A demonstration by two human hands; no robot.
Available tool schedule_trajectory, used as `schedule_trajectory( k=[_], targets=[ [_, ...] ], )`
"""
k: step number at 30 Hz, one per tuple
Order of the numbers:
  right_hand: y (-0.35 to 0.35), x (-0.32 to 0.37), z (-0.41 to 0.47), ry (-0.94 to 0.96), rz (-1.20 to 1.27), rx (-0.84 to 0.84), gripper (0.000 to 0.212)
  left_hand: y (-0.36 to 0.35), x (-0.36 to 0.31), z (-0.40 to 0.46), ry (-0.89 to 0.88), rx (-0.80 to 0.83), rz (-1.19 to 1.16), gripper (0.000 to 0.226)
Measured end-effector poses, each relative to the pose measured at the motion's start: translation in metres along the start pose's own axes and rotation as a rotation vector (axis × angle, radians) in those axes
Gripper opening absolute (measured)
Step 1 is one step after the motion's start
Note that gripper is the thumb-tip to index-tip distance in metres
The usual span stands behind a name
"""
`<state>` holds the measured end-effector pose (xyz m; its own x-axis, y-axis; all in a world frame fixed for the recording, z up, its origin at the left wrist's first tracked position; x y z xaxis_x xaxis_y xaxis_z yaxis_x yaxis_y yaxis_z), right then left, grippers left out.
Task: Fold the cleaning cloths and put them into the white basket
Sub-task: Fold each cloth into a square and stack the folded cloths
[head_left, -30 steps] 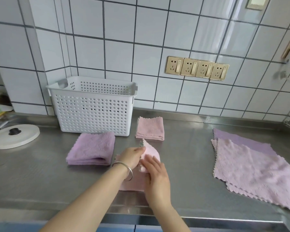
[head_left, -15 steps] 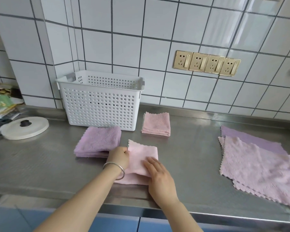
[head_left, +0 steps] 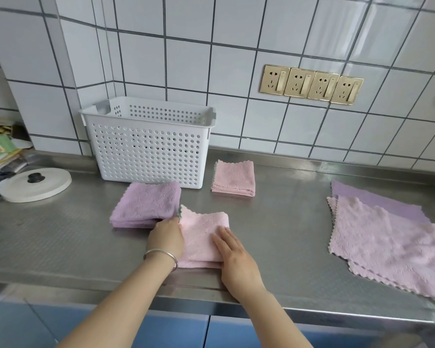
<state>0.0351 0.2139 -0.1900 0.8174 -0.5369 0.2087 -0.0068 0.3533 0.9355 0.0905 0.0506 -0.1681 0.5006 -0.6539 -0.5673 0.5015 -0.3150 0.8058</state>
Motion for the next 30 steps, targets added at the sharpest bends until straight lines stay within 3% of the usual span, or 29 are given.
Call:
schedule_trajectory(
  k=[4, 7, 14, 20, 23, 27, 30],
  targets=[
    [-0.002, 0.002, 0.002, -0.004, -0.052, -0.033, 0.057, -0.005, 0.003, -0.001, 0.006, 0.023, 0.052, 0.028],
    [-0.001, 0.002, 0.003, -0.025, -0.091, 0.044, 0.05, -0.005, 0.005, -0.002, 0.035, 0.011, 0.024, 0.025],
    [0.0, 0.004, 0.0, -0.03, -0.307, 0.127, 0.057, 0.003, 0.01, -0.012, 0.126, -0.049, 0.133, 0.036],
    [0.006, -0.007, -0.012, -0.083, -0.389, 0.155, 0.058, -0.007, -0.008, -0.013, 0.107, 0.058, 0.12, 0.028],
    [0.015, -0.017, -0.022, -0.141, -0.361, 0.169, 0.047, -0.017, -0.022, -0.011, 0.078, 0.088, 0.086, 0.027],
    [0.028, -0.031, -0.027, -0.135, -0.223, 0.232, 0.07, -0.029, -0.037, -0.006, 0.038, 0.121, 0.031, 0.023],
    [0.039, -0.037, -0.024, -0.274, 0.042, 0.202, 0.044, -0.031, -0.035, -0.006, 0.068, 0.119, -0.026, 0.03]
  ],
)
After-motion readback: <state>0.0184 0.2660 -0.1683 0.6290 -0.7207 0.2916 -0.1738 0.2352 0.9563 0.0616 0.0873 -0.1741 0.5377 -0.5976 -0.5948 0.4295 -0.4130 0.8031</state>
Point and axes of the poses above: each hand's wrist, its own z-axis towards the middle knuckle, its own y-axis out of the back of the hand, x = y × z, the point moved 3 cm from there along z, towards the middle knuckle, and after that the axes turned 8 degrees about -z, right-handed, at the moved point
